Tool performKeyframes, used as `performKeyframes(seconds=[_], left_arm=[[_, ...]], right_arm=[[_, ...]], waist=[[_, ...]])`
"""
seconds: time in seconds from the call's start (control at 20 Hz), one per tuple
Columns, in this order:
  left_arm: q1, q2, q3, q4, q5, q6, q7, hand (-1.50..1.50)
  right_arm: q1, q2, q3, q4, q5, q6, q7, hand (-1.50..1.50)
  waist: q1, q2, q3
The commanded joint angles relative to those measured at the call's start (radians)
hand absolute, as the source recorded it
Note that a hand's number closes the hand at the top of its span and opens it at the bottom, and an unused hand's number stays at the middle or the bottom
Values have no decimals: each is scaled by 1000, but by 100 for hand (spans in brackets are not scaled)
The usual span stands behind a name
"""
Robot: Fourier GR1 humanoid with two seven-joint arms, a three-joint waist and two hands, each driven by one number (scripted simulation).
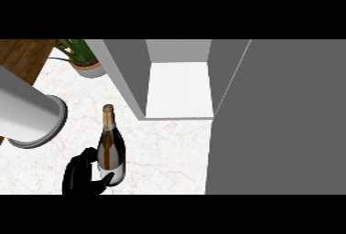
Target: Pick up the wine, place it into the cabinet and close the cabinet
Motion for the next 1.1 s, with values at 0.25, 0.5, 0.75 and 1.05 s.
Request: performKeyframes(seconds=[0.25, 0.5, 0.75, 1.05], left_arm=[[130, 56, -78, -154, -17, -209, 41, 150], [199, 10, -117, -300, -30, -176, 19, 150], [313, 7, -160, -628, 33, -125, 230, 150], [333, -14, -187, -909, 81, -4, 456, 150]], right_arm=[[-6, 23, 35, 7, 53, -17, -11, -150], [4, 4, -15, 11, -8, -4, 0, -150], [32, -2, -26, 24, -16, 29, -52, -150], [76, 40, 30, 36, 30, 33, -110, -150]], waist=[[11, 5, -10], [10, 5, -10], [10, 5, -9], [8, 5, -9]])
